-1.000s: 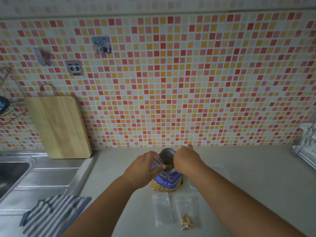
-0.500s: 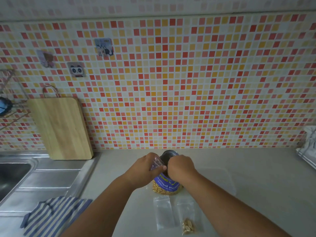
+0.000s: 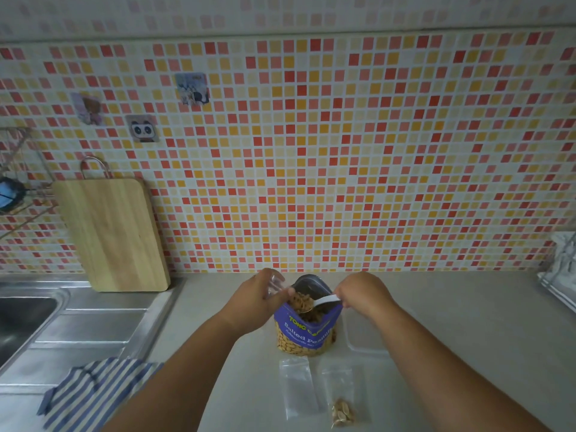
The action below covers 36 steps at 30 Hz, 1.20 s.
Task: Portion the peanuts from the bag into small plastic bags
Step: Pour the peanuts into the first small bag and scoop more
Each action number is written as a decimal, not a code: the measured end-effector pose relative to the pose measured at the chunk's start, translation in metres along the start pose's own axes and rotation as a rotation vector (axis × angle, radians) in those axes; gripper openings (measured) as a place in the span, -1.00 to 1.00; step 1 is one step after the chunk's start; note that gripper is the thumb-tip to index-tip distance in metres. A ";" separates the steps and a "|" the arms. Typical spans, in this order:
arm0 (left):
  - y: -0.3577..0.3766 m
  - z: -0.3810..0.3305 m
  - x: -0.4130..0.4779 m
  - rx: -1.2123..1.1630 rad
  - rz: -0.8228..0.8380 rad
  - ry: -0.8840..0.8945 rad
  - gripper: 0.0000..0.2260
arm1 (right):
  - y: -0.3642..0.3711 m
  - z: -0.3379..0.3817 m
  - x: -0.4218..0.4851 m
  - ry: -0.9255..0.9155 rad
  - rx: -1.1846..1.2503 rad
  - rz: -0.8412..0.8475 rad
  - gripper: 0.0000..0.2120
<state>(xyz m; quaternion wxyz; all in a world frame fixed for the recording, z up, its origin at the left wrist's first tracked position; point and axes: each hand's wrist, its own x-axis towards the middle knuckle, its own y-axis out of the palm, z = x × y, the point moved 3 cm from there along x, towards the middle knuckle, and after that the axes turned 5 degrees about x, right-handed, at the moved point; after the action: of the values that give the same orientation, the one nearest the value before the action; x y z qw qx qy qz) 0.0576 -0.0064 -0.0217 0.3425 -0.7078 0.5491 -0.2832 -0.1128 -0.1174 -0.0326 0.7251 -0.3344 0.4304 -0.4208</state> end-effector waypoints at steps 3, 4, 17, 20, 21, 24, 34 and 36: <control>-0.003 0.004 0.003 0.071 -0.007 0.006 -0.65 | -0.009 -0.005 0.002 0.085 0.059 0.063 -0.68; -0.003 0.004 0.004 0.110 0.000 0.013 -0.63 | -0.012 -0.007 0.000 0.050 0.095 0.075 -0.69; 0.008 -0.008 0.018 0.516 0.065 0.181 -0.50 | -0.044 -0.006 0.016 0.098 -0.280 0.115 -0.59; 0.011 -0.012 0.019 0.537 0.078 0.181 -0.49 | -0.046 -0.001 0.020 0.099 -0.427 0.181 -0.55; 0.012 -0.013 0.020 0.542 0.079 0.187 -0.49 | -0.046 0.000 0.022 0.105 -0.452 0.188 -0.54; 0.015 -0.019 0.022 0.530 0.089 0.190 -0.50 | -0.046 0.007 0.022 0.090 -0.501 0.197 -0.55; 0.029 -0.035 0.028 0.452 0.055 0.166 -0.54 | -0.046 0.057 -0.004 -0.230 -0.451 0.107 -0.69; 0.032 -0.034 0.028 0.368 0.029 0.151 -0.56 | -0.050 0.063 -0.018 -0.354 -0.371 -0.006 -0.72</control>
<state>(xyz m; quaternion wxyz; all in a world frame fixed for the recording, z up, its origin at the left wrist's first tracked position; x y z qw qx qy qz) 0.0193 -0.0446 -0.0261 0.4280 -0.6023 0.5222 -0.4259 -0.0765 -0.1149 0.0410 0.7143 -0.5314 0.3656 -0.2715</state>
